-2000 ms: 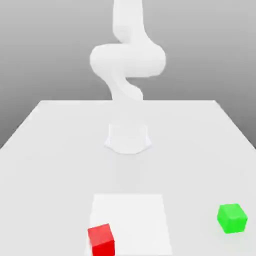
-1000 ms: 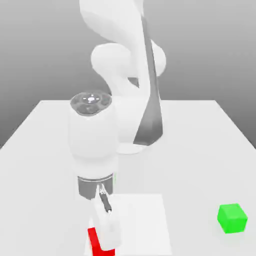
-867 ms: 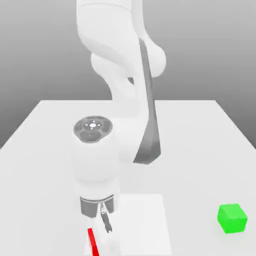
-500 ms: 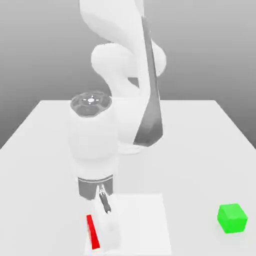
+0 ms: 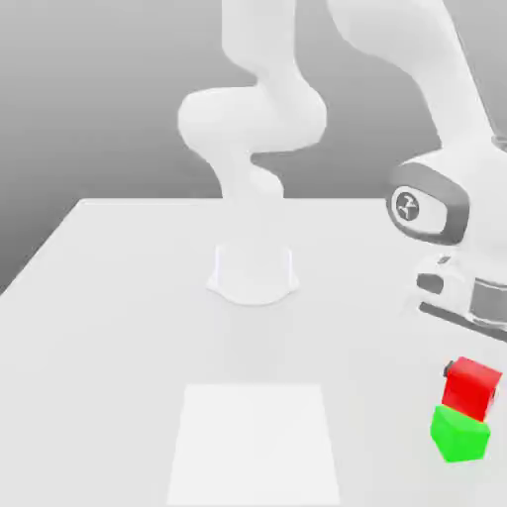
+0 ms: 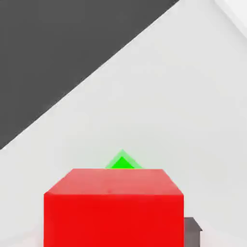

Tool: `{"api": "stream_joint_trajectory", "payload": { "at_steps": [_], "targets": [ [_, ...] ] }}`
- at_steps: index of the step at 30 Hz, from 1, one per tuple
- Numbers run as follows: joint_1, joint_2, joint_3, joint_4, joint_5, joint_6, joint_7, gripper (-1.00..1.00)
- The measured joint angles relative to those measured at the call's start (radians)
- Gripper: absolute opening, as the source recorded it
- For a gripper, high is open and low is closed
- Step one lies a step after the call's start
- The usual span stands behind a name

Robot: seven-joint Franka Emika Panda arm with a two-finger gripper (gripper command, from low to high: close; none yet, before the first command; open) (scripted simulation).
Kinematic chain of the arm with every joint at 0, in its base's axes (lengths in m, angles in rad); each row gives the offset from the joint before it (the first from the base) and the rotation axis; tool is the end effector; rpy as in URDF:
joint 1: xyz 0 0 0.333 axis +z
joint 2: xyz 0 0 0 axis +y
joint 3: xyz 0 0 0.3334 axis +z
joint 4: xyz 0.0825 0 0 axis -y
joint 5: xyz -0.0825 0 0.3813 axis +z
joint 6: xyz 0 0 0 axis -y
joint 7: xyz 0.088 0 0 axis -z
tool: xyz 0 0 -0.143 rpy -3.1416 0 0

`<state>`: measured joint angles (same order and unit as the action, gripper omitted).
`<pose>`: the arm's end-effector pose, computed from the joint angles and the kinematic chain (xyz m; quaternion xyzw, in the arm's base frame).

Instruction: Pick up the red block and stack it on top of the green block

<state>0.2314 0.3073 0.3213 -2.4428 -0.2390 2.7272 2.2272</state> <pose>0.4079 0.2685 0.1681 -0.7420 0.6704 -0.0003 0.0012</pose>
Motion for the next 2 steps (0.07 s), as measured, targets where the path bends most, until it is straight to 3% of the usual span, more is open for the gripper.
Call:
{"api": "stream_joint_trajectory", "payload": {
  "at_steps": [2],
  "targets": [
    [0.0, 0.0, 0.0, 0.0, 0.0, 0.0, 0.0, 1.0]
  ]
}}
